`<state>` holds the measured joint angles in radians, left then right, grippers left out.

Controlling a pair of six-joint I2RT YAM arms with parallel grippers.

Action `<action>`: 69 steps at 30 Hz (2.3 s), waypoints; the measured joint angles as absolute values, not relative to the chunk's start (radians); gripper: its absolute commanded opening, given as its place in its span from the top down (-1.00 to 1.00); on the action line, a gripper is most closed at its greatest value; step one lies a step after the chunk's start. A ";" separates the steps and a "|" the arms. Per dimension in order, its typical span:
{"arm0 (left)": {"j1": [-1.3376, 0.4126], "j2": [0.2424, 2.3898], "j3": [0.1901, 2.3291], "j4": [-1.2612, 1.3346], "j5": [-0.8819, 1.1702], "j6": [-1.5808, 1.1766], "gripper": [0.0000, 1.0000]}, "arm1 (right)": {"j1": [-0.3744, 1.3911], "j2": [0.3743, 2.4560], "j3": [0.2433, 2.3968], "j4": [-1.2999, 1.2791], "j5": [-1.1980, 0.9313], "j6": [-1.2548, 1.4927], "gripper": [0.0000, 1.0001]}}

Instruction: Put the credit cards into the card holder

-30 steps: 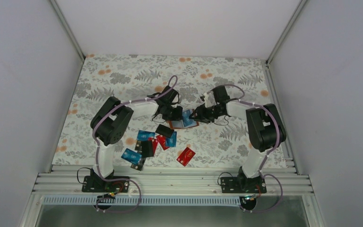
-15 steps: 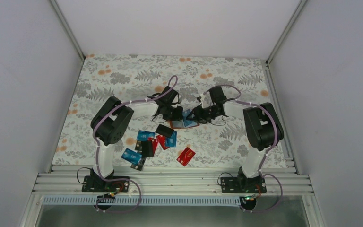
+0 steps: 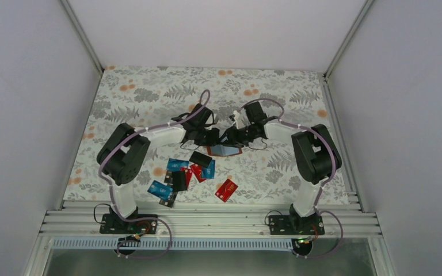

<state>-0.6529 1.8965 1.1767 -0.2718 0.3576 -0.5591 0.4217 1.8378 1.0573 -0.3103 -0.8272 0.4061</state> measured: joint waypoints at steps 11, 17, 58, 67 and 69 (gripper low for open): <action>-0.597 1.701 0.991 -0.238 0.318 -0.637 0.95 | 0.503 1.902 1.131 -0.312 -0.827 0.441 0.21; -0.545 1.588 0.879 -0.241 0.272 -0.648 0.94 | 0.535 1.939 1.174 -0.310 -0.826 0.456 0.21; -0.559 1.850 1.070 -0.216 0.320 -0.561 0.95 | 0.424 1.962 1.245 -0.382 -0.774 0.406 0.21; -0.559 1.740 0.996 -0.285 0.249 -0.561 0.89 | 0.423 1.902 1.231 -0.389 -0.762 0.398 0.19; -0.561 1.691 0.970 -0.306 0.231 -0.561 0.83 | 0.423 1.873 1.217 -0.393 -0.749 0.398 0.18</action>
<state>-0.5613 1.6913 0.9703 -0.3061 0.2306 -0.5610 0.4232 1.8729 1.2175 -0.3935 -0.7490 0.3985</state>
